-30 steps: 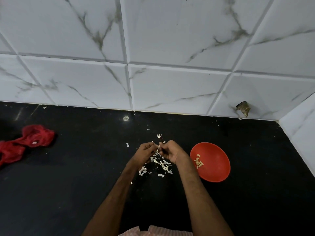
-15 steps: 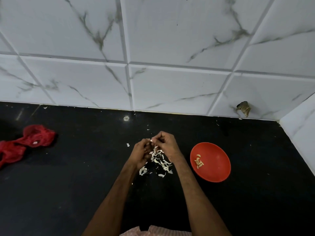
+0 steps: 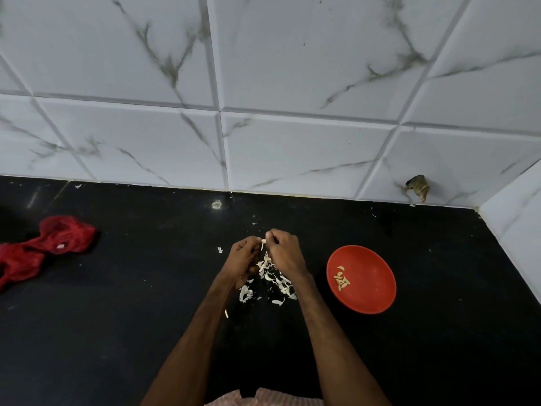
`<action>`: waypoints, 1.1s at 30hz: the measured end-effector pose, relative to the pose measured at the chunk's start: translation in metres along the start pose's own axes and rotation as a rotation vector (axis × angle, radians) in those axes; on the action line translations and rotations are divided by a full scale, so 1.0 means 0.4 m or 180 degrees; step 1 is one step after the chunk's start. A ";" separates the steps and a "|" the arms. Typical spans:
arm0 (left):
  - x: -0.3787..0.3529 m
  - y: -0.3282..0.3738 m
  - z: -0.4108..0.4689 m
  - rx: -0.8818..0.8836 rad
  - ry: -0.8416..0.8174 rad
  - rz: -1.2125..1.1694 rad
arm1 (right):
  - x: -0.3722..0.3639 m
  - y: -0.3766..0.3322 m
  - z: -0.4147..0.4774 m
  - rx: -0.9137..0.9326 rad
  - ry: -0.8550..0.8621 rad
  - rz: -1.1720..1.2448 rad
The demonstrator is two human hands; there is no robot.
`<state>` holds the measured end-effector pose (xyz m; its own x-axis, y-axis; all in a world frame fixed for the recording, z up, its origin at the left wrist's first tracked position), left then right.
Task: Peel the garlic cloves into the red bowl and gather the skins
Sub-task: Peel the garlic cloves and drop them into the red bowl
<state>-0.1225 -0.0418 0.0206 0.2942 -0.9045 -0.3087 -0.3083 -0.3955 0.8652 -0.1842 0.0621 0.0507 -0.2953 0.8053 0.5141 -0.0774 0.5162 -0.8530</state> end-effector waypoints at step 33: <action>0.014 0.024 0.023 -0.0324 0.0547 0.0365 | 0.023 0.015 0.007 0.0032 0.0236 0.0994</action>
<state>-0.1319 -0.0522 0.0234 0.4149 -0.8987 -0.1418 -0.2584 -0.2658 0.9287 -0.1900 0.0718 0.0503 -0.2361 0.9436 0.2321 -0.0036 0.2380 -0.9712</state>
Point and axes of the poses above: each hand's wrist, its own z-axis towards the middle knuckle, its own x-axis out of the back of the hand, y = z × x, the point moved 10 cm from there along z, towards the middle knuckle
